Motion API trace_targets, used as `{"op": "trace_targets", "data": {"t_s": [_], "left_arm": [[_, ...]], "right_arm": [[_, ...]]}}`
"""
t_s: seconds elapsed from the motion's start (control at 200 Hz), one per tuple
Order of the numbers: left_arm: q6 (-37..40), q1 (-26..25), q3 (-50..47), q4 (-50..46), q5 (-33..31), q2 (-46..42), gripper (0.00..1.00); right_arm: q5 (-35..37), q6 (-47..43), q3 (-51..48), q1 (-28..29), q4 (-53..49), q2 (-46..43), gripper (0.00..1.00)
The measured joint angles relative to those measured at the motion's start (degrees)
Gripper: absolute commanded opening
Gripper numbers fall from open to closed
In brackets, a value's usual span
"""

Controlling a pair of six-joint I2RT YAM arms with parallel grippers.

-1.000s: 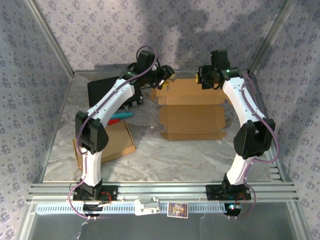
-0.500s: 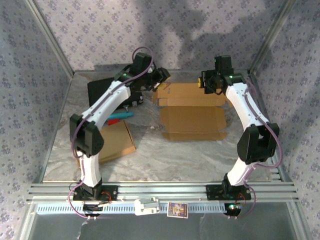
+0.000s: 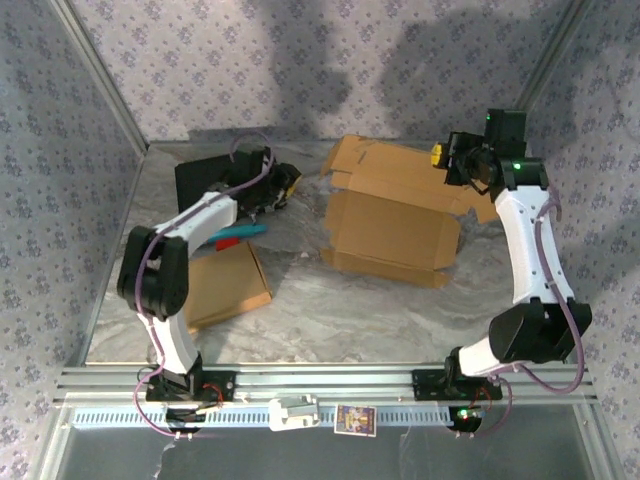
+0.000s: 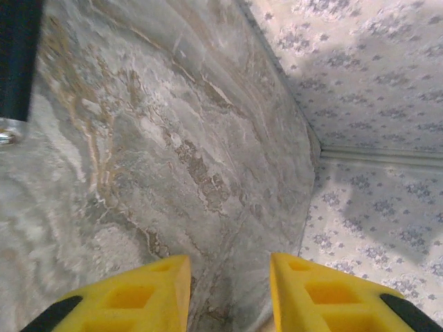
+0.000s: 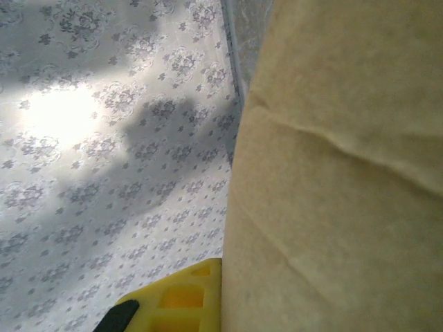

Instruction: Fold the paper box

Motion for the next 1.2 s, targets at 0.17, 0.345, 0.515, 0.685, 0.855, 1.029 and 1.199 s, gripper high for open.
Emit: {"op": "trace_targets", "data": {"t_s": [0.17, 0.345, 0.515, 0.685, 0.855, 1.029, 1.199], "left_arm": [[-2.9, -1.9, 0.7, 12.3, 2.0, 7.3, 0.35], [-5.6, -3.7, 1.4, 22.1, 3.5, 10.7, 0.36], [-7.6, -5.3, 1.6, 27.9, 5.0, 11.9, 0.37], [-9.3, -6.6, 1.5, 32.4, 5.4, 11.9, 0.38], [-10.4, -7.5, 0.0, 36.2, 5.5, 11.9, 0.37], [-10.8, -8.7, -4.0, 39.3, 5.5, 11.9, 0.38], [-10.5, -9.3, -5.4, 40.1, 5.9, 11.9, 0.41]], "right_arm": [[-2.0, 1.7, 0.0, -2.5, -1.3, -0.8, 0.0], [-3.1, 2.7, -0.3, -3.8, -1.4, -0.9, 0.0], [-3.7, 3.8, -1.6, -3.9, -1.1, -1.0, 0.0], [-3.9, 4.8, -2.3, -3.9, -0.2, -1.0, 0.0], [-3.8, 5.9, -3.1, -4.1, 1.6, -1.0, 0.0], [-3.8, 6.8, -4.5, -4.2, 3.1, -1.0, 0.0], [-3.8, 6.8, -4.5, -4.3, 3.9, -1.0, 0.0]]}}
